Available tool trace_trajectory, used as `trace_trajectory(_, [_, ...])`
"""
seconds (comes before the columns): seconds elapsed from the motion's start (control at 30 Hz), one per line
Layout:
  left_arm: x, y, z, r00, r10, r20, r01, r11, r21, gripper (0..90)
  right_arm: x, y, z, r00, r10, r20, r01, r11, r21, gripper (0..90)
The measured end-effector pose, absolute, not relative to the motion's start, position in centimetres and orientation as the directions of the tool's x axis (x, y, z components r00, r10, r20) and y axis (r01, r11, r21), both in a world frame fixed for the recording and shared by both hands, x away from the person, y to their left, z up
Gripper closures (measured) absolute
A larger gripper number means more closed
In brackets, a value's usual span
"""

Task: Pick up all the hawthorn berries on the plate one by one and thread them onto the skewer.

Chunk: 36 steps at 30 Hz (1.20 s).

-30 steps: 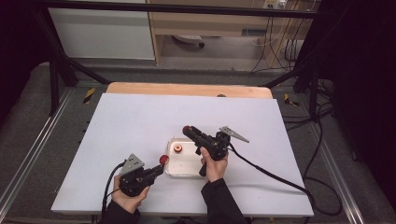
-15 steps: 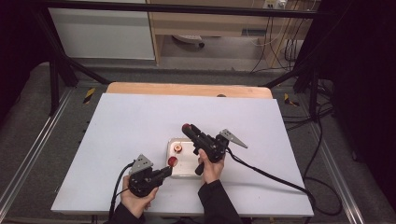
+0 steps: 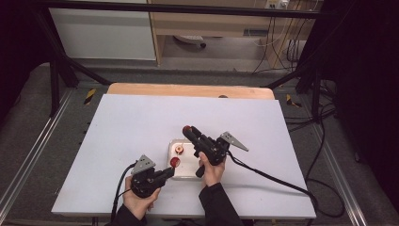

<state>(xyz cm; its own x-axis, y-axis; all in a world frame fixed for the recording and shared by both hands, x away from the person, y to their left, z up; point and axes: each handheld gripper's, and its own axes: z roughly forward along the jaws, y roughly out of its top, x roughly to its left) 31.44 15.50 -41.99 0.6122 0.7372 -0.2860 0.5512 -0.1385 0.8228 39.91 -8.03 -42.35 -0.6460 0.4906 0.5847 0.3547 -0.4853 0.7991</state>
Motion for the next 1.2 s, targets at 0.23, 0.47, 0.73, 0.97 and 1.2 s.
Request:
trace_trajectory(0.23, [31.5,15.4,-42.0,0.611,0.739,-0.285,0.551,-0.138,0.823,88.0,39.9,-8.0,-42.3,-0.646,0.486,0.588,0.355,-0.491,0.796,61.6])
trace_trajectory(0.47, [31.5,15.4,-42.0,0.61,0.739,-0.287,0.55,-0.134,0.825,88.0,39.8,-8.0,-42.4,-0.646,0.476,0.596,0.366,-0.492,0.79,61.6])
trace_trajectory(0.73, [31.6,15.5,-41.9,0.589,0.749,-0.304,0.555,-0.102,0.825,88.1,39.5,-7.2,-42.5,-0.659,0.474,0.585,0.371,-0.471,0.8,61.6])
trace_trajectory(0.97, [31.4,15.5,-41.8,0.578,0.753,-0.315,0.551,-0.076,0.831,88.2,39.0,-6.8,-43.0,-0.658,0.473,0.586,0.375,-0.469,0.8,61.8])
trace_trajectory(1.2, [31.4,15.3,-42.1,0.568,0.758,-0.32,0.559,-0.071,0.826,88.3,38.4,-6.4,-43.6,-0.647,0.468,0.602,0.381,-0.485,0.787,62.0])
